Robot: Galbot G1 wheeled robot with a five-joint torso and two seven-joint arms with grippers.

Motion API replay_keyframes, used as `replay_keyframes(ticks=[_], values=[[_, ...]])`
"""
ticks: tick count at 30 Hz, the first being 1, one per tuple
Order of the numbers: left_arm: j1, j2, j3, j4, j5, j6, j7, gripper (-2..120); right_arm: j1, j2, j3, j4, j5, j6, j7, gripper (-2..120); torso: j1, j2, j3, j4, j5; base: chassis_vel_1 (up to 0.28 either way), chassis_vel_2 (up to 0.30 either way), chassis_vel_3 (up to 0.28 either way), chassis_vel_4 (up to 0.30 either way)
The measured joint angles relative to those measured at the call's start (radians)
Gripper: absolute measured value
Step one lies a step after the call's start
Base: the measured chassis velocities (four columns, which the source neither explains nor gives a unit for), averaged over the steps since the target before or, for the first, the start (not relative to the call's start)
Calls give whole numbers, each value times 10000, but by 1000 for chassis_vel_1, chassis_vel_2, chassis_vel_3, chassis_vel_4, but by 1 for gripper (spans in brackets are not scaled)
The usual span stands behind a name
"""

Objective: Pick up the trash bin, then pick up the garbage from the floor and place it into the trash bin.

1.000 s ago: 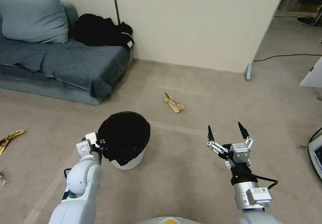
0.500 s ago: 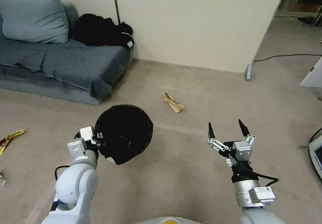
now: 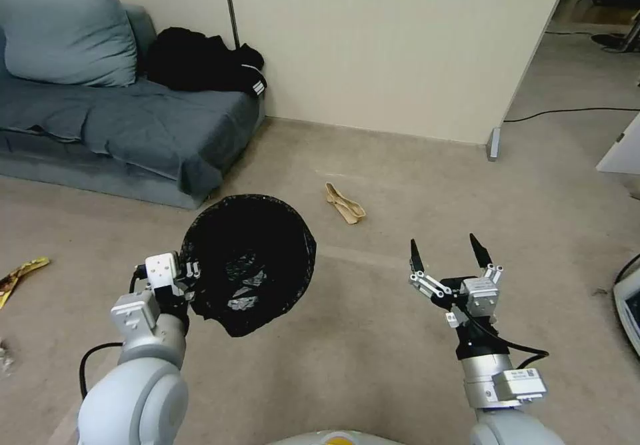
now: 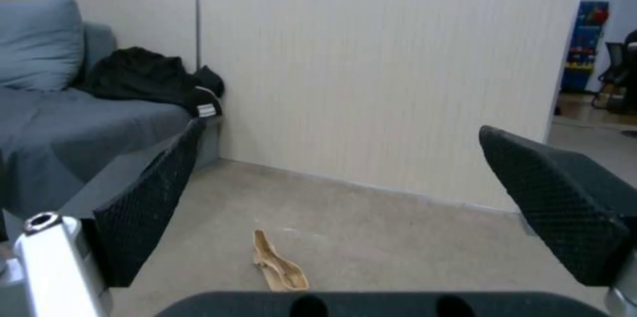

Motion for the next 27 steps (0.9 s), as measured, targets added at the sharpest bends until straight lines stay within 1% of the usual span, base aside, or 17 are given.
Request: replay_keyframes(ticks=[8,15,17,27], values=[[289,-316,148,-132,456,-159,46,4,81,178,-330,-199,-13,75,-252,100,1,0,0,0,0,0,0,0,0],[362,-339,204,-133,545,-217,63,4,120,235,-444,-260,-106,32,-361,100,0,0,0,0,0,0,0,0,0],[365,-372,213,-66,666,-311,110,4,128,221,-443,-297,-130,-27,-552,100,0,0,0,0,0,0,0,0,0],[371,-430,377,66,855,-400,182,4,95,151,-363,-305,-139,-29,-651,100,-1,0,-1,0,0,-8,9,13,-9]])
